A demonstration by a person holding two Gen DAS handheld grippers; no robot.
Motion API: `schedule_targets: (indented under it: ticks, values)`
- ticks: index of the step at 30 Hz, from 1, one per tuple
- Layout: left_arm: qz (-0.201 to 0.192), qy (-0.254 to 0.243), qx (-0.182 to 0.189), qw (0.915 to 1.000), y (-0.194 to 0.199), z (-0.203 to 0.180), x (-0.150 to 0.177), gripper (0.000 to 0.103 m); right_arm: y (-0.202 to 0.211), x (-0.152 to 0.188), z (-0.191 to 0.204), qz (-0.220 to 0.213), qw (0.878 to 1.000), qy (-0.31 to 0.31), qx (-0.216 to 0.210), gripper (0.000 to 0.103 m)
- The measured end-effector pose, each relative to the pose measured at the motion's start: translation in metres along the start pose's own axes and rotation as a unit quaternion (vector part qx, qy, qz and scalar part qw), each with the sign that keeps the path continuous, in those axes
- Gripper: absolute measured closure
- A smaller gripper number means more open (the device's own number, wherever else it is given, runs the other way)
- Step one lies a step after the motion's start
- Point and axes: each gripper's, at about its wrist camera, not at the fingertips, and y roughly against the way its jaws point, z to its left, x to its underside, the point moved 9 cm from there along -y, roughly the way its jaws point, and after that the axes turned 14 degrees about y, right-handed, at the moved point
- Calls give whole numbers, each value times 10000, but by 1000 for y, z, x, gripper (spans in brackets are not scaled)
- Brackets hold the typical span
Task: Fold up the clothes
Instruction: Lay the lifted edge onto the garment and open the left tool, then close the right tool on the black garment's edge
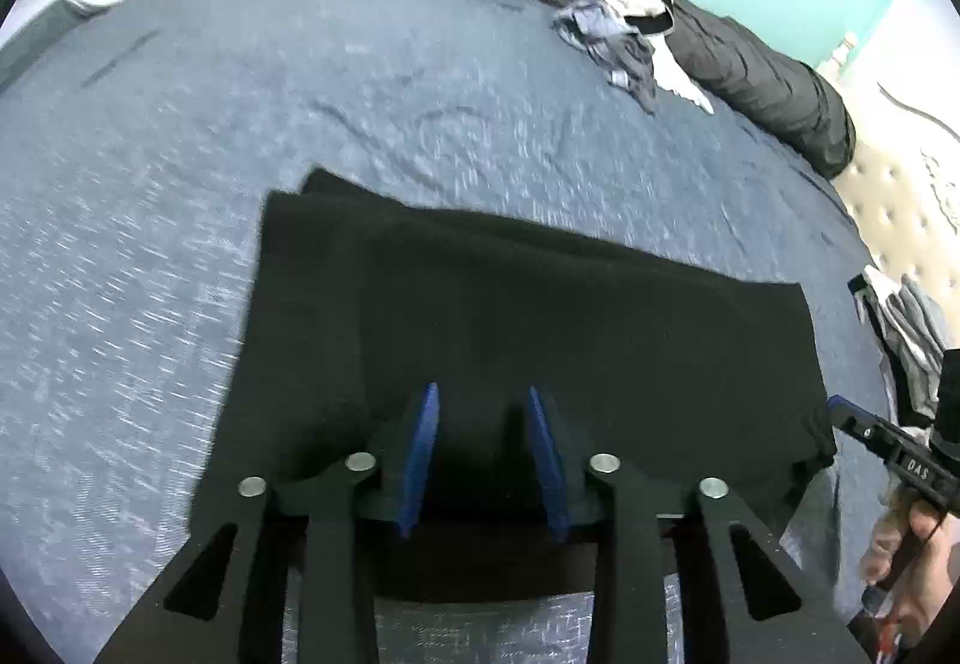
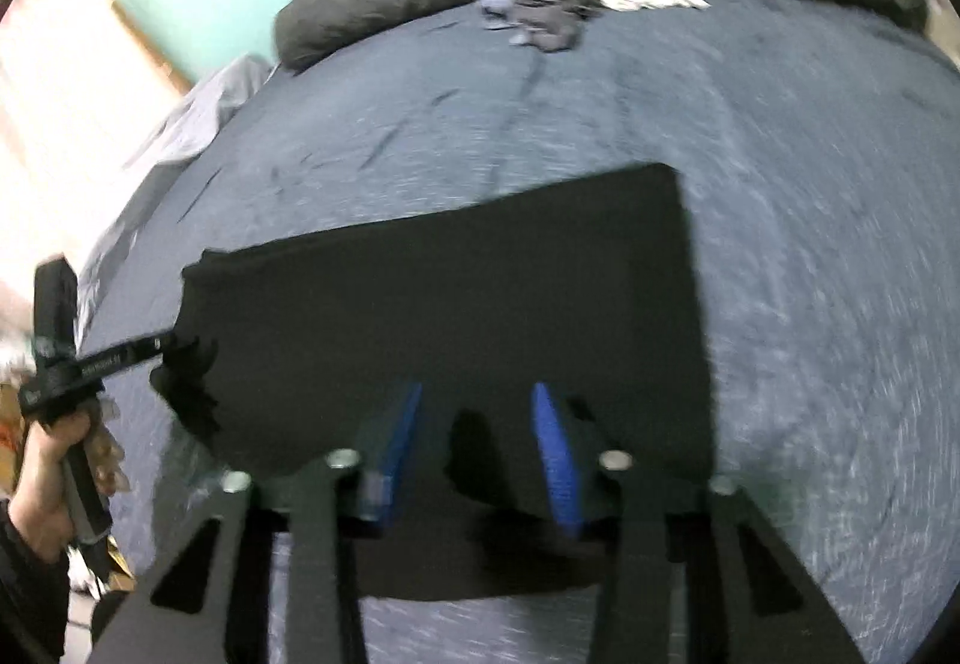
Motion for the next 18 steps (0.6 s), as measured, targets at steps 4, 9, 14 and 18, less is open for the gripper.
schedule_targets:
  ticks: [4,9,14,18]
  values:
    - [-120,187,58,9997,12,9,4,59,-15,-12,35,-25,9998,139,-128,82]
    - [-324,629,114,9974,24,38,13,56,-45,-18,65,52,9996,131,-248,92]
    - [-501,1261,312,9903,34,65,26,53,-77,-8,78,325,9993,153,-65,96]
    - [-523,1339,418,9887,34,70,35,51,-95,13,74,542,9985,69,10,98]
